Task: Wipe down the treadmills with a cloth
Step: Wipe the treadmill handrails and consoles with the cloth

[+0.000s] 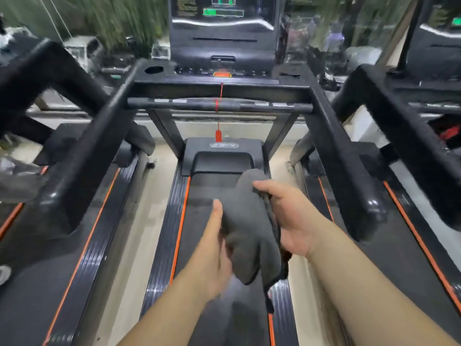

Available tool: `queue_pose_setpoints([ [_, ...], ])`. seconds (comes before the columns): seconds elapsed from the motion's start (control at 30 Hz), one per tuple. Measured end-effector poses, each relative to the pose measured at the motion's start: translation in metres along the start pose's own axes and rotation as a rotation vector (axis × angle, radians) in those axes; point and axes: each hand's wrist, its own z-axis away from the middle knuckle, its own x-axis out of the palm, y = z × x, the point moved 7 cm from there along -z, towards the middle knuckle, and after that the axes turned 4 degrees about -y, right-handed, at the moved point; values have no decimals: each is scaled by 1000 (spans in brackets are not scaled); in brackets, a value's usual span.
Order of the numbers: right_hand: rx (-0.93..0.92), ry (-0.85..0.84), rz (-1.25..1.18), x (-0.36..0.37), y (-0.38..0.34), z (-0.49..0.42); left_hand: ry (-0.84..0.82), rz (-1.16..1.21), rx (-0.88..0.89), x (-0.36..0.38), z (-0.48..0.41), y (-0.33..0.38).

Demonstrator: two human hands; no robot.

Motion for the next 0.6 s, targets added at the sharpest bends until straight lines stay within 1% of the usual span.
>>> queue_pose_setpoints([
  [0.07, 26, -17, 24, 10, -46, -5, 7, 23, -35, 27, -6, 36],
  [0.13, 69, -13, 68, 21, -80, -11, 6, -29, -68, 47, -12, 70],
  [0.17, 76, 9, 100, 26, -94, -15, 23, -58, -69, 54, -14, 85],
  [0.23, 20, 102, 201, 25, -122, -31, 97, -81, -32, 58, -21, 113],
  [0.3, -41, 186, 313, 24, -142, -49, 172, -67, 8, 54, -27, 141],
  [0.33, -43, 187, 356, 25, -147, -61, 195, -48, 21, 52, -29, 154],
  [0.43, 88, 98, 455, 44, -146, -98, 237, 16, 72, 34, -42, 193],
  [0.5, 118, 80, 583, 58, -152, -126, 257, 50, 86, 19, -57, 219],
  [0.6, 15, 176, 826, 80, -181, -174, 255, 78, 78, -3, -89, 261],
])
